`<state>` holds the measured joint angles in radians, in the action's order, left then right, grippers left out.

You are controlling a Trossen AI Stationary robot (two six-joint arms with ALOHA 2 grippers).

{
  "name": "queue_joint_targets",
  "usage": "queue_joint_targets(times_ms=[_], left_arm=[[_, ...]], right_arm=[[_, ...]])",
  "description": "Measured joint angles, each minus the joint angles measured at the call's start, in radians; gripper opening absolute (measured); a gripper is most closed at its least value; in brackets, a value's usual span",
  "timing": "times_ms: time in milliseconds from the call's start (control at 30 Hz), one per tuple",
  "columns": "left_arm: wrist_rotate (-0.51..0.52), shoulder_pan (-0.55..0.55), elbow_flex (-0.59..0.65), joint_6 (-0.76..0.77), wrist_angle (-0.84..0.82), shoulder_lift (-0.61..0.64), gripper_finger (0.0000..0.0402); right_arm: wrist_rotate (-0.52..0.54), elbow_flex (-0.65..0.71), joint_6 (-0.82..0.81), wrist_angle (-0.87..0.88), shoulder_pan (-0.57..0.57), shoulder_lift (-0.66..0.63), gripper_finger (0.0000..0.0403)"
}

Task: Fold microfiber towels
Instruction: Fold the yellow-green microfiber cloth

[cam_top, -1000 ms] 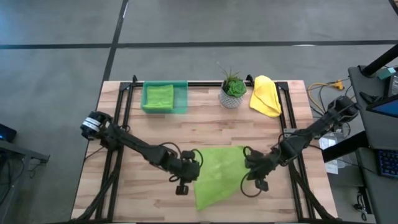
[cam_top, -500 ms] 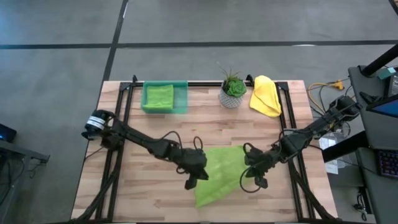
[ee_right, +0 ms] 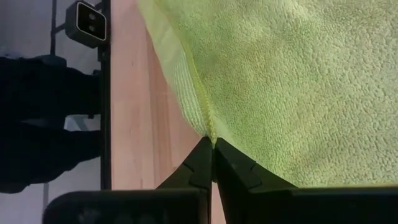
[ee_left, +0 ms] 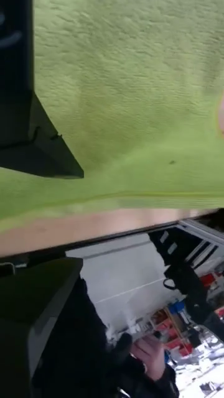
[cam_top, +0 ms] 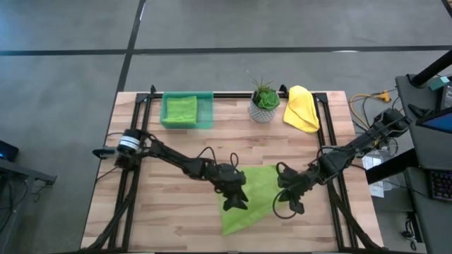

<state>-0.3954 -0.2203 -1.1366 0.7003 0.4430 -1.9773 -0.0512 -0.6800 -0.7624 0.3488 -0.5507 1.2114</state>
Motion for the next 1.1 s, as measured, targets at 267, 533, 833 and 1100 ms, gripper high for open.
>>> queue_joint_targets(times_ms=[267, 533, 833, 1100], left_arm=[[-0.008, 0.008, -0.130, 0.082, -0.017, -0.120, 0.0207], [-0.044, 0.008, -0.226, 0.108, -0.034, -0.178, 0.0207], [-0.070, -0.002, -0.215, 0.133, -0.068, -0.178, 0.0207], [-0.144, -0.048, -0.197, 0.156, -0.096, -0.178, 0.0207]], right_arm=[[0.007, 0.000, 0.001, -0.020, 0.003, 0.000, 0.0009], [0.023, 0.000, 0.001, -0.026, 0.024, 0.000, 0.0009], [0.027, 0.000, 0.006, -0.035, 0.061, 0.000, 0.0009], [0.027, 0.000, 0.017, -0.031, 0.076, 0.000, 0.0009]])
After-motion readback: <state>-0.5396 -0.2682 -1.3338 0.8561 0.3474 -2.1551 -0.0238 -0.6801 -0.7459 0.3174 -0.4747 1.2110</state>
